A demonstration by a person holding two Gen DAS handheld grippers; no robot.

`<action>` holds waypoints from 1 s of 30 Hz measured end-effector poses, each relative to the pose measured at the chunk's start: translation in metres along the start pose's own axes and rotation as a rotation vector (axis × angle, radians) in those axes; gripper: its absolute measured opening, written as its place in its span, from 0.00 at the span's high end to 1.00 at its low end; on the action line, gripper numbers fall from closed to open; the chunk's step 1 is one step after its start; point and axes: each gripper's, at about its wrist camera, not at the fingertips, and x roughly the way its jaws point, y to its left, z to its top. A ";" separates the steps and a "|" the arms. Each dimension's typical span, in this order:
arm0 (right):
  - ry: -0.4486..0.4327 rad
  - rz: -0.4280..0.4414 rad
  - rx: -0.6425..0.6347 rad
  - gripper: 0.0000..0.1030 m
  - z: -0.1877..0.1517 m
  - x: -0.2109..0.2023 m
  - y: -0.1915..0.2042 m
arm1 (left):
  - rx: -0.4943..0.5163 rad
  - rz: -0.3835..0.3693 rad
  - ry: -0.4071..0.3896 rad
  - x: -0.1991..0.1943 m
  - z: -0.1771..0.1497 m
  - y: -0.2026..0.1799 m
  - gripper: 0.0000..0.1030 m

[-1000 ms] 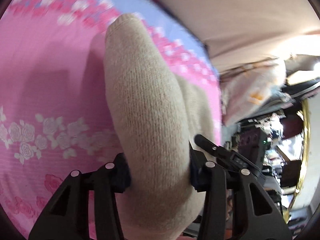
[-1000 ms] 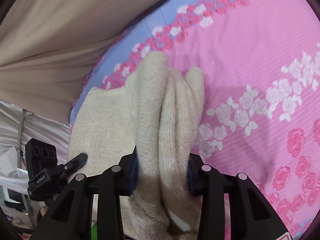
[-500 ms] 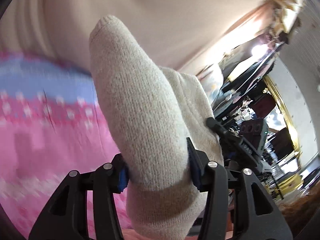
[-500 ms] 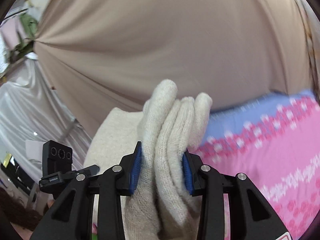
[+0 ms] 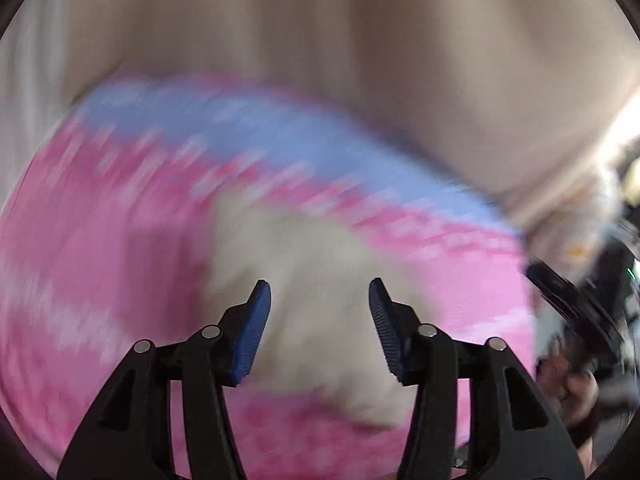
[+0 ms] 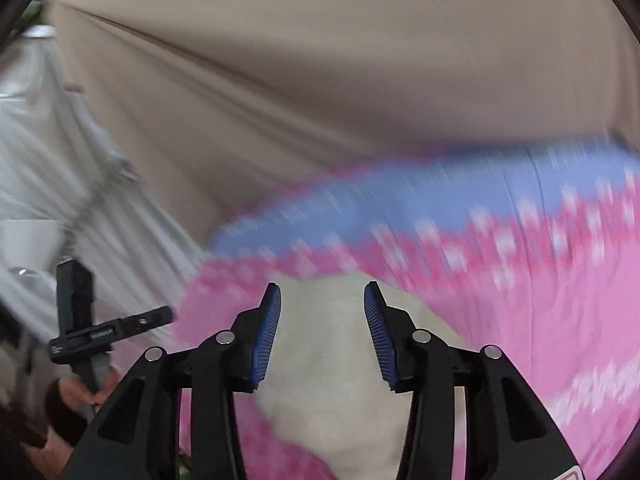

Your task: Fold small clothes

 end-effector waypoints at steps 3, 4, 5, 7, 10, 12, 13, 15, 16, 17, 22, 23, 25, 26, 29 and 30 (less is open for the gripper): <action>0.029 -0.047 0.102 0.55 -0.051 0.013 -0.036 | -0.128 -0.064 0.025 0.018 -0.029 0.052 0.57; 0.050 -0.069 0.122 0.48 -0.064 0.016 -0.044 | -0.107 -0.055 0.009 0.015 -0.032 0.052 0.55; 0.086 -0.076 0.159 0.46 -0.077 0.021 -0.054 | -0.055 -0.058 -0.011 0.013 -0.033 0.047 0.52; 0.138 -0.055 0.240 0.45 -0.096 0.030 -0.069 | -0.001 -0.084 -0.013 0.011 -0.033 0.037 0.41; 0.212 0.084 0.363 0.33 -0.122 0.052 -0.083 | 0.035 -0.180 0.011 0.019 -0.036 0.022 0.27; 0.260 0.143 0.437 0.32 -0.142 0.073 -0.094 | -0.006 -0.218 0.020 0.027 -0.039 0.019 0.22; 0.275 0.155 0.462 0.32 -0.148 0.080 -0.096 | -0.035 -0.225 0.031 0.032 -0.042 0.020 0.22; 0.283 0.188 0.534 0.28 -0.160 0.096 -0.106 | -0.105 -0.205 0.054 0.051 -0.045 0.033 0.22; 0.225 0.245 0.567 0.20 -0.160 0.095 -0.109 | -0.141 -0.176 0.053 0.058 -0.046 0.041 0.22; 0.226 0.261 0.585 0.20 -0.159 0.098 -0.110 | -0.194 -0.152 0.049 0.067 -0.045 0.055 0.22; 0.243 0.365 0.566 0.20 -0.148 0.130 -0.094 | -0.476 -0.251 0.132 0.117 -0.042 0.100 0.22; 0.244 0.386 0.571 0.26 -0.147 0.135 -0.091 | -0.485 -0.249 0.154 0.134 -0.042 0.101 0.22; 0.248 0.448 0.617 0.69 -0.144 0.142 -0.091 | -0.497 -0.256 0.163 0.150 -0.046 0.099 0.38; 0.224 0.465 0.620 0.70 -0.140 0.137 -0.089 | -0.507 -0.279 0.146 0.149 -0.046 0.095 0.55; 0.112 0.551 0.592 0.74 -0.110 0.089 -0.087 | -0.569 -0.386 0.175 0.145 -0.052 0.079 0.69; 0.073 0.563 0.567 0.74 -0.096 0.065 -0.087 | -0.553 -0.433 0.172 0.137 -0.053 0.066 0.70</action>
